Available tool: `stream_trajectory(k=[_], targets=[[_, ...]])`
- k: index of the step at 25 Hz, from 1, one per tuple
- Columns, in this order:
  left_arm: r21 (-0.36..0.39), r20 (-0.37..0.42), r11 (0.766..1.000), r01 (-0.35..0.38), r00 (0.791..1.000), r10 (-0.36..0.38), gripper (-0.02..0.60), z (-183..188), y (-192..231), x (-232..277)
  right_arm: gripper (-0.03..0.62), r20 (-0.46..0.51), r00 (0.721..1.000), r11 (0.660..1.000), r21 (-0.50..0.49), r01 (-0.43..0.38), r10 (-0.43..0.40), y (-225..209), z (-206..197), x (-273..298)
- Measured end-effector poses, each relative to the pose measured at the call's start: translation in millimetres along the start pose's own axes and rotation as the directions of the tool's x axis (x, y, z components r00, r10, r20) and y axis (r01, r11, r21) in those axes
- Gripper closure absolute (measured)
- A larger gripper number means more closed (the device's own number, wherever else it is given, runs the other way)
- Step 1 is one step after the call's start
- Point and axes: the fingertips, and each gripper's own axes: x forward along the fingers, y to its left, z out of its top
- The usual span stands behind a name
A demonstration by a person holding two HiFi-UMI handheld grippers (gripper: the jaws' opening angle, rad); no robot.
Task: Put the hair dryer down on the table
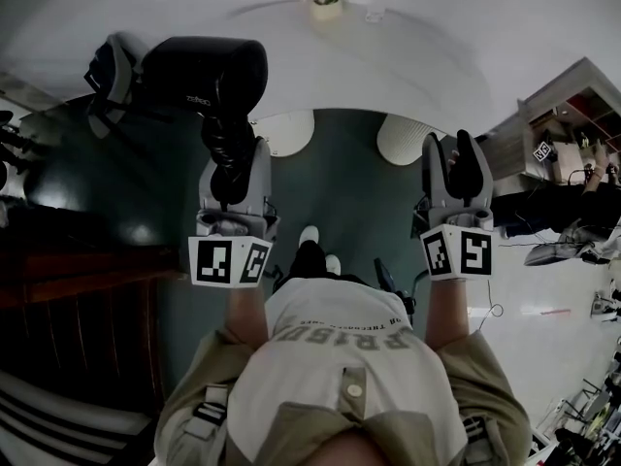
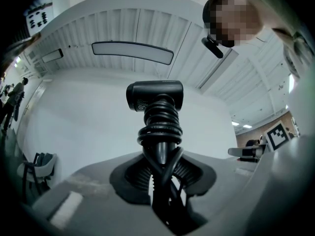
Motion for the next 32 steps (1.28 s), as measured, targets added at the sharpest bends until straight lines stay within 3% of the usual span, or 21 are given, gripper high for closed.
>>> stream_trajectory(k=[7,25,32], targets=[[0.006,0.005,1.000,0.003,1.000,-0.003,0.451,-13,12,5,0.385,0.000,1.000,1.000,0.009,0.017,-0.017,-1,-19,9],[0.029,0.032,0.996,0.078,0.996,-0.079,0.451,3,97,119,0.385,0.049,0.994,0.995,-0.017,0.099,-0.098,1,-8,127],[0.024,0.018,0.994,0.106,0.994,-0.106,0.451,-8,128,146,0.385,0.057,0.990,0.991,-0.020,0.129,-0.128,8,-18,160]])
